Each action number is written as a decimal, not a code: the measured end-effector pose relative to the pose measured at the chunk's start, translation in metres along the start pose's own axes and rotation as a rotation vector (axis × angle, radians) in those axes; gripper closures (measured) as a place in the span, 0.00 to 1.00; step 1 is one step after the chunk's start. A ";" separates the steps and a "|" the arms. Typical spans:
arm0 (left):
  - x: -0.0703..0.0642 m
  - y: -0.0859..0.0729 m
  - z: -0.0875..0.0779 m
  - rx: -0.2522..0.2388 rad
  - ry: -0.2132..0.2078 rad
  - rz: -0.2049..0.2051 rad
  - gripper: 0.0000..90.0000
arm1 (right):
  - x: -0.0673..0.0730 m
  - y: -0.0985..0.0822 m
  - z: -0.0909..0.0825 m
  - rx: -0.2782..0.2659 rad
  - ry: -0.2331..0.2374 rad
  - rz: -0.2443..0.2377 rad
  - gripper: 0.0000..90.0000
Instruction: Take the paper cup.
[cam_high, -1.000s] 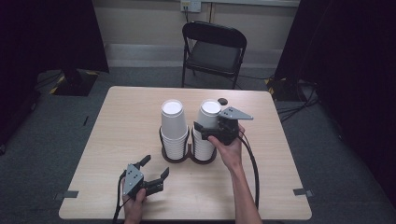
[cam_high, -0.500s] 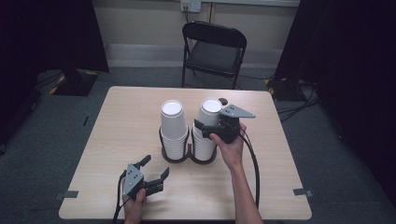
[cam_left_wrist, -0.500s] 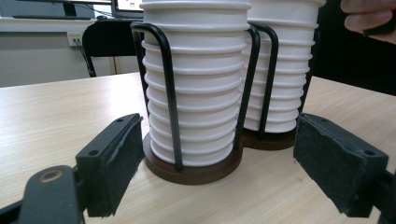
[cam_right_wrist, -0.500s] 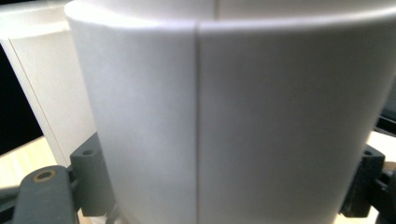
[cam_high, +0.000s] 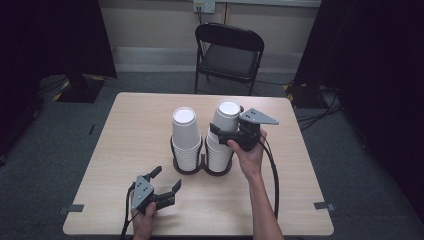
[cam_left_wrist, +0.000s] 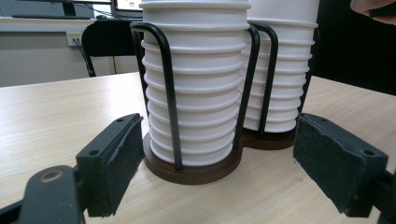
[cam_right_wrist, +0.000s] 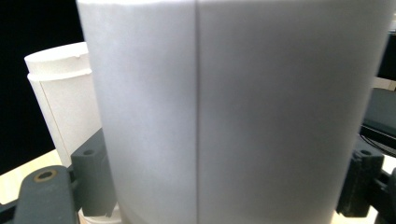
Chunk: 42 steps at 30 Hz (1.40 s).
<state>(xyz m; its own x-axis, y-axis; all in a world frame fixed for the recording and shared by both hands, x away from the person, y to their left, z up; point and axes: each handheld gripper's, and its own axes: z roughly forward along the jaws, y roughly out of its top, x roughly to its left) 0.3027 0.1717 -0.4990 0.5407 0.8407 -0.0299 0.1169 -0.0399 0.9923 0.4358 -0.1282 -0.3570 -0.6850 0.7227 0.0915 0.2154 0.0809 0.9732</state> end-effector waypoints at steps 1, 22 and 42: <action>0.000 0.000 0.000 0.001 0.000 0.001 0.18 | 0.000 0.001 0.000 -0.001 -0.002 -0.006 0.17; -0.001 0.000 0.000 0.002 -0.003 -0.001 0.18 | 0.001 0.029 -0.014 -0.080 -0.011 -0.010 0.17; 0.004 0.000 0.000 -0.003 -0.028 -0.029 0.18 | 0.001 0.046 -0.029 -0.145 0.003 0.037 0.18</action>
<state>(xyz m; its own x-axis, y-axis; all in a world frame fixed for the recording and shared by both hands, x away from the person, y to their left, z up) 0.3045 0.1749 -0.4993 0.5605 0.8258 -0.0619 0.1304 -0.0142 0.9914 0.4249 -0.1432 -0.3060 -0.6810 0.7210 0.1283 0.1382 -0.0455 0.9894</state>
